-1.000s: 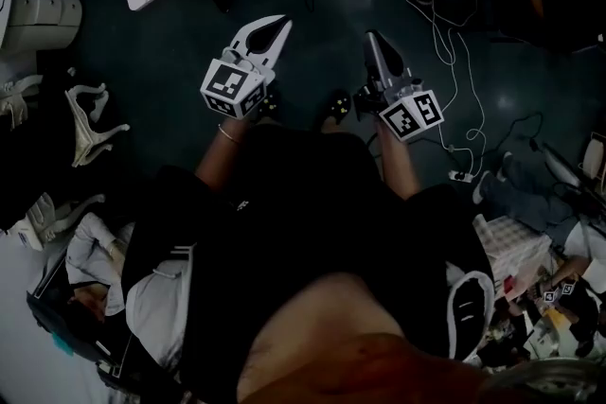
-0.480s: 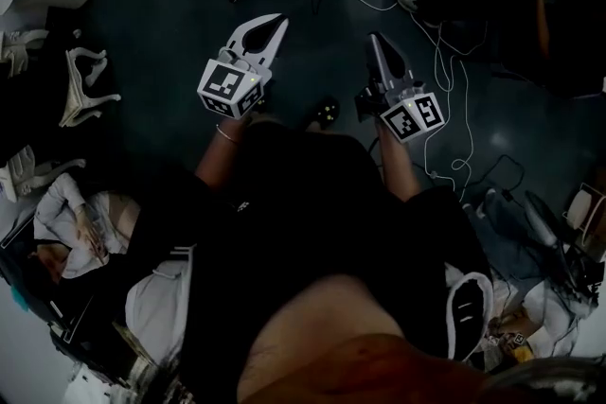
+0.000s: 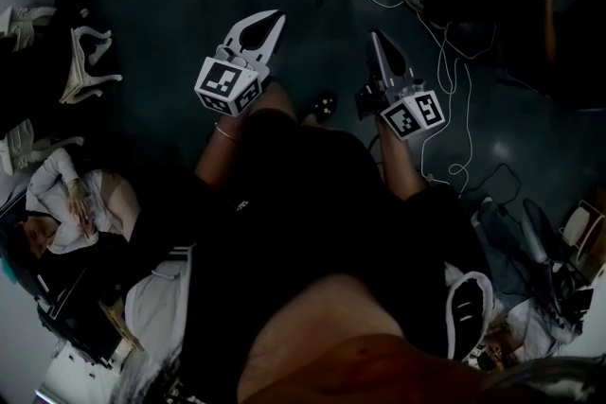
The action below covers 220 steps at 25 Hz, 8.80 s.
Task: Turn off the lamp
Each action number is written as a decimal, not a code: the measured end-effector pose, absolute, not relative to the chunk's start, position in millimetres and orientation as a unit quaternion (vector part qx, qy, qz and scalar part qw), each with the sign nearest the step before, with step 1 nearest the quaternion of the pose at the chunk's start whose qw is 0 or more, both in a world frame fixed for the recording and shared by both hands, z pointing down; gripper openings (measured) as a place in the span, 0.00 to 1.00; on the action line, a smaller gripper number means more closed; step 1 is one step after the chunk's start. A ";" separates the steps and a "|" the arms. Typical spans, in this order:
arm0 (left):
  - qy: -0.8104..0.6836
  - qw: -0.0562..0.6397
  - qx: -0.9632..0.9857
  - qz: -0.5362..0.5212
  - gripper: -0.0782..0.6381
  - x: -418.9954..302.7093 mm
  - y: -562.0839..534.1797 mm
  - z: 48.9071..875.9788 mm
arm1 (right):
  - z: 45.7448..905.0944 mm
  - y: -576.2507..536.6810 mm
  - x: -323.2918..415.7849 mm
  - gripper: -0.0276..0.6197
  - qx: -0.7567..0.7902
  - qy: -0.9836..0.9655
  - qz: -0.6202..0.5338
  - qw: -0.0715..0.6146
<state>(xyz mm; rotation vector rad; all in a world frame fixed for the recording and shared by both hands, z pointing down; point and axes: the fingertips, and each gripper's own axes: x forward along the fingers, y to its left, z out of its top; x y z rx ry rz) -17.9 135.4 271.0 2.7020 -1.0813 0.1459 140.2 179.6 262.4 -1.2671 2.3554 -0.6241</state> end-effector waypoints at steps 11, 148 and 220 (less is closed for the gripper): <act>-0.361 0.114 0.924 0.053 0.12 -7.2 137.3 276.0 | 272.9 191.3 155.0 0.04 -0.470 0.830 -0.226 0.198; -0.349 0.149 0.924 0.046 0.21 35.3 -108.9 437.8 | 377.8 -134.1 53.0 0.06 -0.305 0.837 -0.413 0.187; -0.287 0.126 0.950 -0.015 0.14 53.4 -92.6 373.6 | 436.2 -93.7 57.0 0.14 -0.384 0.844 -0.369 0.060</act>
